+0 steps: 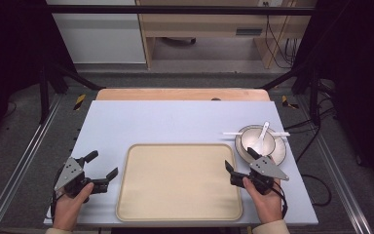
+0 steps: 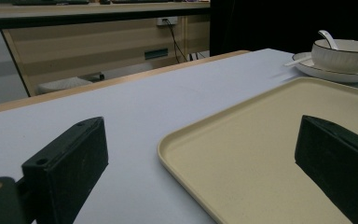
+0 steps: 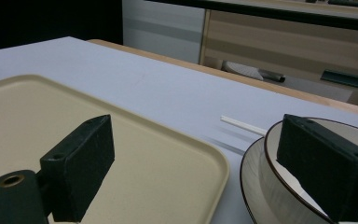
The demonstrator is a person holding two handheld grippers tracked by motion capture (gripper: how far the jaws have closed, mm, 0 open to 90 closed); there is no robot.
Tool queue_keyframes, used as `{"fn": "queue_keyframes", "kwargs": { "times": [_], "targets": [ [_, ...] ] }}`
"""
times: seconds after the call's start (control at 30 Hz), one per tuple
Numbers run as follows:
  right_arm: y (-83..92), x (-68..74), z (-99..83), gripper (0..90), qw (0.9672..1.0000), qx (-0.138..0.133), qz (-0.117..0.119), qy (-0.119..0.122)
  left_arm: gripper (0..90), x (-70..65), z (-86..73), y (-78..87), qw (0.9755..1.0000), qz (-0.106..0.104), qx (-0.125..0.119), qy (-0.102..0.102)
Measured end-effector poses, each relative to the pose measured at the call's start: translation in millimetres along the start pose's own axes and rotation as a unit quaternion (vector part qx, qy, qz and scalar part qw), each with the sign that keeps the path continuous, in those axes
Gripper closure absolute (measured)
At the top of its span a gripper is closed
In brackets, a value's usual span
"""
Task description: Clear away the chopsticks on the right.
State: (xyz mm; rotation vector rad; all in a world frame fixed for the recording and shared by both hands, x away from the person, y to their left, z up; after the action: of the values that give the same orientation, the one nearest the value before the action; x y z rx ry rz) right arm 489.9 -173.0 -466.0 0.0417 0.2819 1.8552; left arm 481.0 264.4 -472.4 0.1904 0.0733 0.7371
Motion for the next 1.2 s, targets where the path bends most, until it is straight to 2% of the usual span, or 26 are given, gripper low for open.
{"fn": "queue_keyframes", "kwargs": {
  "times": [0.23,0.43,0.5,0.53,0.67,0.7,0.73,0.77,0.87,0.9,0.93,0.97,1.03,1.13,1.17,1.2],
  "targets": [
    [5.1,-7.0,2.7,9.9,0.9998,-0.002,-0.017,-0.006,2.4,-1.0,1.0,0.3,1.0000,0.000,-0.004,0.005],
    [10.5,-7.3,4.8,11.3,0.9996,0.003,-0.021,0.017,2.3,1.4,0.0,1.2,1.0000,0.004,-0.005,0.007],
    [11.1,-6.3,5.6,11.3,0.9996,0.001,-0.021,0.018,2.2,2.2,0.5,2.1,0.9999,0.005,-0.006,0.007],
    [12.7,-4.4,7.1,11.3,0.9997,-0.001,-0.015,0.018,2.2,4.2,1.4,3.8,0.9998,0.009,-0.012,0.014],
    [16.6,-4.7,9.5,11.2,0.9999,0.000,-0.012,0.004,2.2,7.5,0.8,5.3,0.9996,0.013,-0.016,0.020],
    [20.1,-9.3,13.8,12.1,0.9998,0.001,-0.019,-0.006,2.2,9.3,-0.5,5.8,0.9996,0.014,-0.015,0.022],
    [20.1,-9.3,13.8,12.1,0.9998,0.001,-0.019,-0.006,2.2,9.3,-0.5,5.8,0.9996,0.014,-0.015,0.022],
    [24.0,-20.0,22.3,13.8,0.9994,0.012,-0.030,-0.011,2.2,9.5,-1.5,5.9,0.9995,0.014,-0.012,0.024],
    [24.7,-41.4,33.8,21.9,0.9979,0.020,-0.056,0.024,2.3,10.5,-2.5,6.4,0.9996,0.020,-0.007,0.018],
    [24.7,-41.4,33.8,21.9,0.9979,0.020,-0.056,0.024,2.4,10.5,-2.5,6.4,0.9996,0.020,-0.007,0.018],
    [25.5,-61.9,41.1,31.5,0.9953,0.034,-0.078,0.044,2.3,9.8,-2.3,6.6,0.9997,0.020,-0.006,0.015],
    [24.9,-72.7,45.0,34.5,0.9943,0.037,-0.088,0.048,2.3,8.6,-1.9,6.7,0.9997,0.020,-0.005,0.014],
    [23.6,-93.4,53.7,42.1,0.9933,0.043,-0.096,0.049,2.4,7.0,-1.6,5.7,0.9998,0.018,-0.003,0.009],
    [15.4,-120.6,62.2,48.2,0.9927,0.054,-0.099,0.044,2.4,6.6,-3.5,3.9,0.9998,0.017,0.001,0.008],
    [15.4,-120.6,62.2,48.2,0.9927,0.054,-0.099,0.044,2.4,6.6,-3.5,3.9,0.9998,0.017,0.001,0.008],
    [6.5,-136.3,63.5,55.5,0.9917,0.069,-0.100,0.042,2.4,5.5,-3.7,3.3,0.9999,0.016,0.004,0.003]
  ]
}}
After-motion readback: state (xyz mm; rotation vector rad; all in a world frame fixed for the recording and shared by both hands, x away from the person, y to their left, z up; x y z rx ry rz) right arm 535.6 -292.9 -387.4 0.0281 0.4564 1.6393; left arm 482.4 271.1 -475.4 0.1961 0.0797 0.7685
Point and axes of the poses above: each handheld gripper's, and its own axes: y roughly backward along the jaws, z roughly out of its top, x roughly to its left, the point moved 8 cm from there along -y, roughly forward along the jaws, and after that the axes turned 10 degrees about -z, right-handed, at the moved point
